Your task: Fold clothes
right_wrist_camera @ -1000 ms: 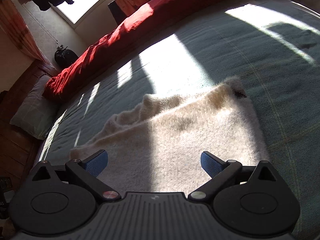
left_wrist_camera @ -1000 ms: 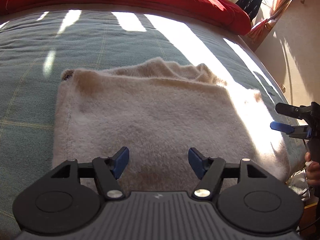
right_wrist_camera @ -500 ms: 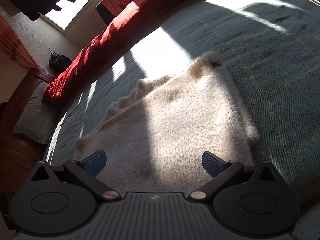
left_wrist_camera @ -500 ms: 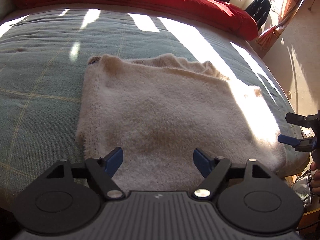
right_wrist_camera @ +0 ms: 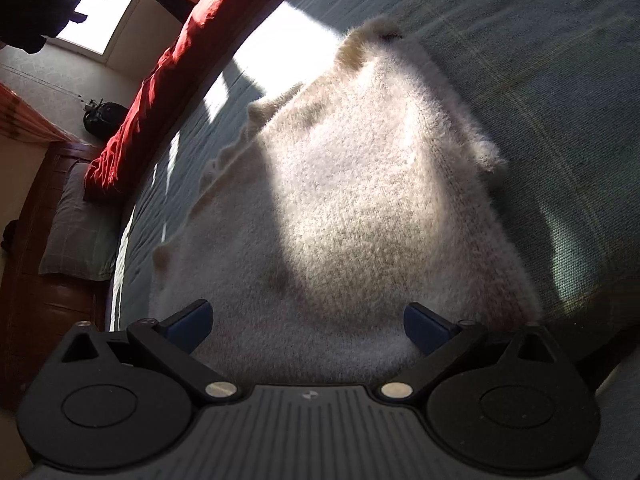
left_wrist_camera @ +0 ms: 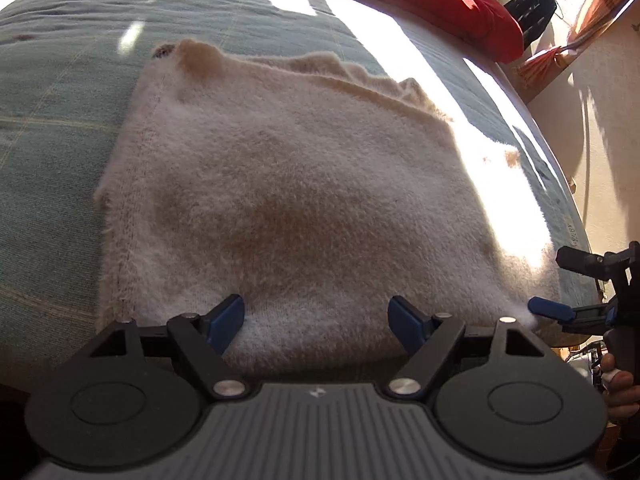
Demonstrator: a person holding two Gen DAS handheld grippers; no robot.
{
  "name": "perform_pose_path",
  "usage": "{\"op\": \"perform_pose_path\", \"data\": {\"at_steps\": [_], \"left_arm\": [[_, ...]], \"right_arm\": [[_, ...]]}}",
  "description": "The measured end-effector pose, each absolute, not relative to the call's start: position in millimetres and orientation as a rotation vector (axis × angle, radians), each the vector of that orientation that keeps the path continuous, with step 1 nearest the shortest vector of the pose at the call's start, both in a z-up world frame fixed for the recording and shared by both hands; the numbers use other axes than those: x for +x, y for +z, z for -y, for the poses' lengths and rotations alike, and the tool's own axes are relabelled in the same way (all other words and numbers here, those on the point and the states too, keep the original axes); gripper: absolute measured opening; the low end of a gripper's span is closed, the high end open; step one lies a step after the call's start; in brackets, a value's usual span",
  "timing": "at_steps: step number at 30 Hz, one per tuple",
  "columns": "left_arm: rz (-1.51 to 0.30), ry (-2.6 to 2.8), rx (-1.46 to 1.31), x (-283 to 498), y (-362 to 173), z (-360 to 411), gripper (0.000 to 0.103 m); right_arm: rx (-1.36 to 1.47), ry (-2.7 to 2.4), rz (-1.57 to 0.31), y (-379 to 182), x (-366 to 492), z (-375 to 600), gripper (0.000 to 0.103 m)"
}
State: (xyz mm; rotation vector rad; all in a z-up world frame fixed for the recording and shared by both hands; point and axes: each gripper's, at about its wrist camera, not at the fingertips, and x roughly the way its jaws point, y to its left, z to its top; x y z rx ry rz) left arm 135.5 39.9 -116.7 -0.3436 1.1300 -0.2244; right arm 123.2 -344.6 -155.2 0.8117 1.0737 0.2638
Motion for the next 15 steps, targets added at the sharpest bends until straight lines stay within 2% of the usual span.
{"op": "perform_pose_path", "data": {"at_steps": [5, 9, 15], "left_arm": [[-1.126, -0.402, -0.42, 150.5, -97.4, -2.6, 0.083], [-1.171, -0.587, -0.566, 169.2, -111.0, 41.2, 0.084], [-1.277, -0.574, -0.588, 175.6, -137.9, 62.0, 0.084]], "right_arm": [[0.813, 0.272, -1.055, -152.6, 124.3, 350.2, 0.103], [0.794, 0.271, -1.046, -151.1, 123.4, 353.9, 0.103], [0.831, 0.282, -1.041, -157.1, 119.4, 365.6, 0.103]]}}
